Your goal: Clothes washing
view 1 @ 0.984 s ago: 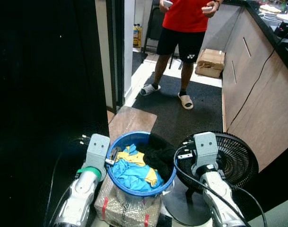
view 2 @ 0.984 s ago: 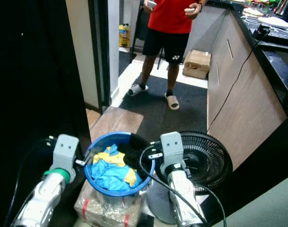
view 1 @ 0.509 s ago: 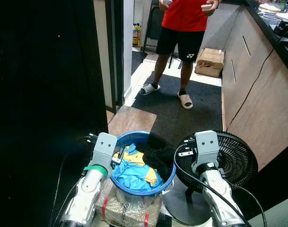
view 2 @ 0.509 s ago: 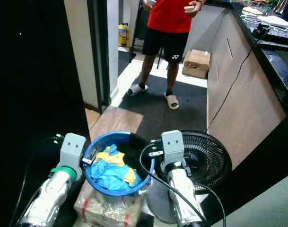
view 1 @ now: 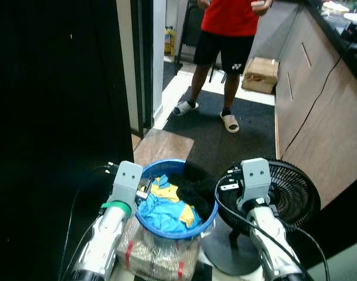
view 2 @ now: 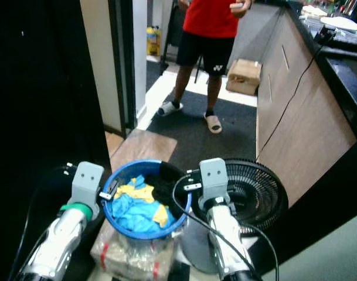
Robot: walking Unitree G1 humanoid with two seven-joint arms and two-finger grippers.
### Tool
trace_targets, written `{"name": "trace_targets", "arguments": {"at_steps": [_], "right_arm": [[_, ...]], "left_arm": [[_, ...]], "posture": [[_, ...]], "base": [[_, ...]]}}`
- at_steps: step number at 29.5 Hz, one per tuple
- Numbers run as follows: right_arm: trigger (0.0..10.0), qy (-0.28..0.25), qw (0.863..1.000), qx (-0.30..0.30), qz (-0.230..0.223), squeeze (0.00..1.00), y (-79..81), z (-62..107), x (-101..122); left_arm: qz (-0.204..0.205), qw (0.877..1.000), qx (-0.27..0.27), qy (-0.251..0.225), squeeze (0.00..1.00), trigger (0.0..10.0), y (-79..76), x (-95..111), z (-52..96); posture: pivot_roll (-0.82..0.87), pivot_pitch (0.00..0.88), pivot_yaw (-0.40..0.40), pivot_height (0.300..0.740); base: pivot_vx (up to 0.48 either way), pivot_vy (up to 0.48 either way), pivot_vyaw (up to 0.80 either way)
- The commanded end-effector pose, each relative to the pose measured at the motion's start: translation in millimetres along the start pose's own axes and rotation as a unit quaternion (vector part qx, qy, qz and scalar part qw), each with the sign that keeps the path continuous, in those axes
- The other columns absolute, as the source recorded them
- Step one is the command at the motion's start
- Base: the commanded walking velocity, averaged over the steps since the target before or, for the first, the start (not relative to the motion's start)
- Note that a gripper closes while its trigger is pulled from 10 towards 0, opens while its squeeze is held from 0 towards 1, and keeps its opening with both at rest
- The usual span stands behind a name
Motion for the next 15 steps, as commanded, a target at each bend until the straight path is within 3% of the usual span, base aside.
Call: {"name": "trace_targets", "arguments": {"at_steps": [1,15], "right_arm": [[10.0,0.010,1.000,-0.003,-0.005,0.00,-1.2,1.9,-6.8],[10.0,0.004,1.000,-0.001,-0.005,0.00,-3.0,-0.3,-3.5]], "left_arm": [[-0.003,1.000,0.003,0.012,0.00,10.0,0.5,-7.8,1.4],[-0.002,1.000,0.005,0.005,0.00,10.0,2.3,-3.5,-0.8]], "posture": [[0.06,0.028,0.000,0.635],[0.06,0.022,-0.001,0.575]], "base": [[0.000,0.000,0.00],[0.000,0.000,0.00]]}}
Point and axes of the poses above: a point about 5 cm out from each wrist's last joint towards the gripper, its own z axis pointing back from the gripper into the wrist, its own x axis along the axis of the wrist's last joint, y = z × x, the point moved 5 cm from there along -z, pointing out of the wrist towards the gripper, and after that the axes turned 8 degrees about z, right-handed, at the moved point
